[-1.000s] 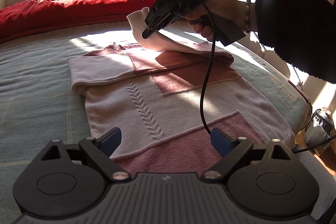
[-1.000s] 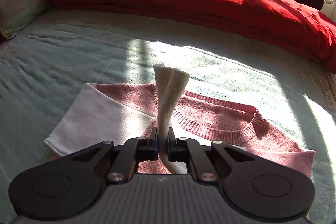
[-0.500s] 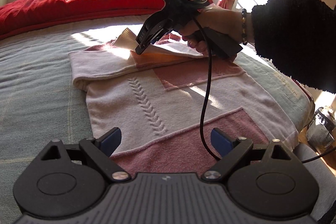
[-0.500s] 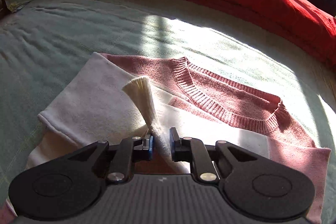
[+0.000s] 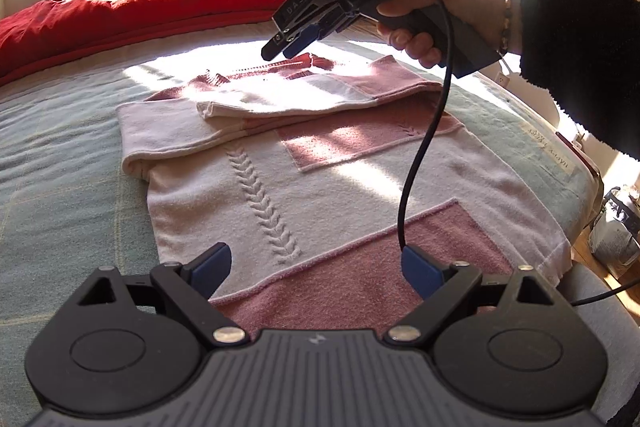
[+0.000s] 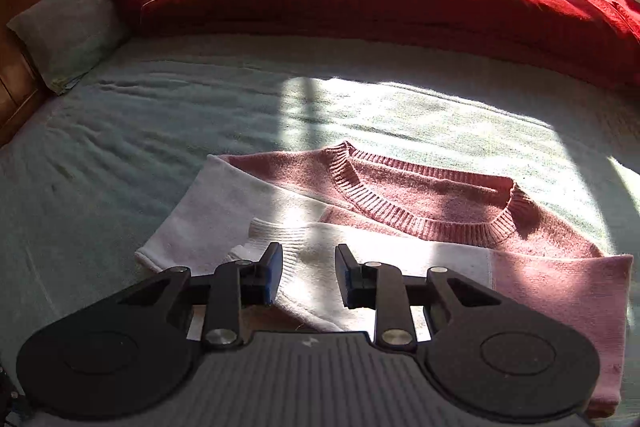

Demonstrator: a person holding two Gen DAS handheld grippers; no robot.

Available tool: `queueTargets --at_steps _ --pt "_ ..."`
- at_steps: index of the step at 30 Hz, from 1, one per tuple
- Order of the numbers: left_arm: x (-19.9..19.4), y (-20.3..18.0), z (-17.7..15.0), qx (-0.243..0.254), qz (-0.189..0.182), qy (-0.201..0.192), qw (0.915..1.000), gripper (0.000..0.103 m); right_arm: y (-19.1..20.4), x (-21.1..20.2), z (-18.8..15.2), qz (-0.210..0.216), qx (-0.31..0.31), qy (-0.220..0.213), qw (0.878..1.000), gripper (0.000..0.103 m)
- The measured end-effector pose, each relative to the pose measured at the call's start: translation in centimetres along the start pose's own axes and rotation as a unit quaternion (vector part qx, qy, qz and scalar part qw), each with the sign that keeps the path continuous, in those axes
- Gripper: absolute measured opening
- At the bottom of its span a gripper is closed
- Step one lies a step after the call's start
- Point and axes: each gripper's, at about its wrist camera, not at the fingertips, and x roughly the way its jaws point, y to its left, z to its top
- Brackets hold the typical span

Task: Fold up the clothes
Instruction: 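Lay the sleeve on the sweater body and open the right gripper, then withdraw the open right gripper from the folded sleeve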

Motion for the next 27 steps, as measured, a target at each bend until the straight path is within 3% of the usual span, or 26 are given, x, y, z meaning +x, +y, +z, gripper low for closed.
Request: queueTargets --at_steps 1,6,13,20,24,27 --pt "0.3 -0.2 0.1 0.003 0.0 0.002 1.0 0.092 -1.4 -0.4 -0.3 -0.008 0.011 0.0 1.0 0.02" --pt "1.4 -1.2 0.8 0.014 0.003 0.011 0.9998 0.092 -5.7 0.9 -2.9 -0.013 0.056 0.018 0.998 0.019" --pt "2.2 -1.0 1.0 0.013 0.009 0.02 0.9997 0.092 -4.6 5.8 -2.9 0.018 0.052 0.021 0.998 0.019" --pt "2.8 0.2 1.1 -0.004 0.011 0.022 0.9997 0.092 -3.7 9.8 -0.9 0.006 0.057 0.01 0.998 0.02" --pt "2.8 0.5 1.0 -0.007 0.017 0.027 0.9995 0.092 -4.2 9.1 -0.7 0.015 0.075 0.01 0.997 0.02" --pt "2.4 0.6 0.8 -0.01 0.02 0.028 0.9993 0.092 -4.7 6.3 -1.6 0.02 0.073 0.004 0.997 0.02"
